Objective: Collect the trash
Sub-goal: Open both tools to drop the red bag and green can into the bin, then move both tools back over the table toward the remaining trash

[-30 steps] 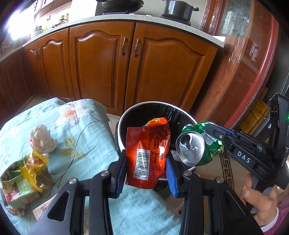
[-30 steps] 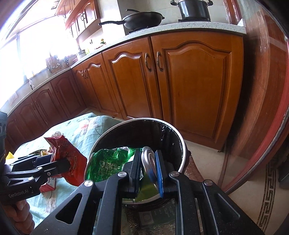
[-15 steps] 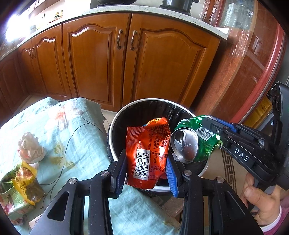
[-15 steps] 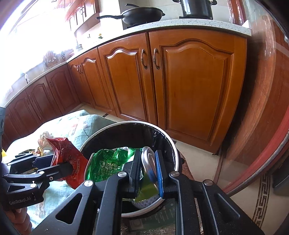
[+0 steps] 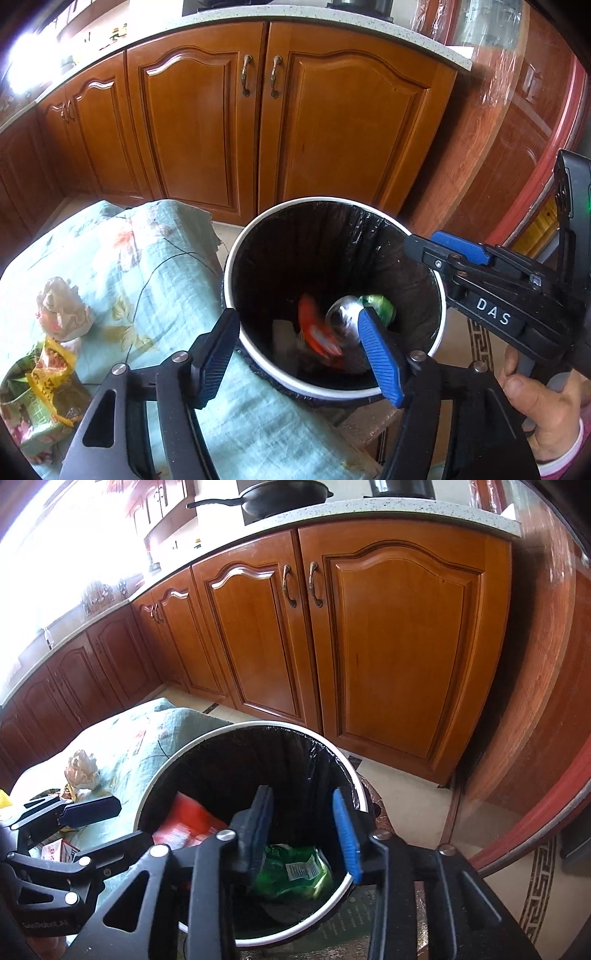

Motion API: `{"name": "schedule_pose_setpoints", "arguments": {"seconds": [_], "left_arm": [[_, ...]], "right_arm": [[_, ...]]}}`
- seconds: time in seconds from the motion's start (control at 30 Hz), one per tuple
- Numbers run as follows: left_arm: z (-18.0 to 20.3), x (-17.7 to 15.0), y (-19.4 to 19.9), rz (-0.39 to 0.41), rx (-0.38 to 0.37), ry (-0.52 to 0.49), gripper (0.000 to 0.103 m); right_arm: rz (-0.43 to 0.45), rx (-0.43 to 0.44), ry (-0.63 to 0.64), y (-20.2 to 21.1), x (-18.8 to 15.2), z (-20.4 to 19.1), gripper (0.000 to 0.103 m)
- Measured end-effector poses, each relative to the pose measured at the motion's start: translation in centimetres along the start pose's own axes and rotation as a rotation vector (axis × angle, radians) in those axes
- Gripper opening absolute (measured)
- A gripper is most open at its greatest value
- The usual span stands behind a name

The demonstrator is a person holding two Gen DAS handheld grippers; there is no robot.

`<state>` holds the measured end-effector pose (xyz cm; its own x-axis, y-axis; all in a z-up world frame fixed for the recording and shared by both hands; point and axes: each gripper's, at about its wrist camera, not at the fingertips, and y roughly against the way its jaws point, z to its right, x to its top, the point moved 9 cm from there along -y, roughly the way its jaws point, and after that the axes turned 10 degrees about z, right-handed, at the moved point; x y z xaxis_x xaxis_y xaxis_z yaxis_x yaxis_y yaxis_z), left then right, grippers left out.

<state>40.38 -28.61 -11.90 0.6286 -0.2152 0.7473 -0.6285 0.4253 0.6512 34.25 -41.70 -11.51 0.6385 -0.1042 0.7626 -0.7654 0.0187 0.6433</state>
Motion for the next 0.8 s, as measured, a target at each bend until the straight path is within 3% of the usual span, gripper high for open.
{"name": "schedule_pose_setpoints", "arguments": {"seconds": [0.13,0.2,0.27,0.5,0.8], "left_arm": [[-1.1,-0.9,2.0,0.026,0.001,0.038,0.069],[-1.8,-1.6,3.3,0.046,0.001,0.054,0.07],[-2.4,-2.5,4.7,0.068,0.011,0.063,0.071],[-5.2,-5.7,9.9,0.122,0.039,0.116,0.071],[-9.0,-10.2,15.0,0.115,0.086,0.194,0.071]], "right_arm": [[0.022,0.015,-0.032,1.2,-0.3,-0.3,0.062],[0.032,0.032,-0.057,1.9,-0.5,-0.5,0.082],[0.05,0.05,-0.09,2.7,-0.9,-0.9,0.088],[0.056,0.107,-0.118,4.6,-2.5,-3.8,0.09],[0.017,0.198,-0.117,6.1,-5.4,-9.3,0.091]]}}
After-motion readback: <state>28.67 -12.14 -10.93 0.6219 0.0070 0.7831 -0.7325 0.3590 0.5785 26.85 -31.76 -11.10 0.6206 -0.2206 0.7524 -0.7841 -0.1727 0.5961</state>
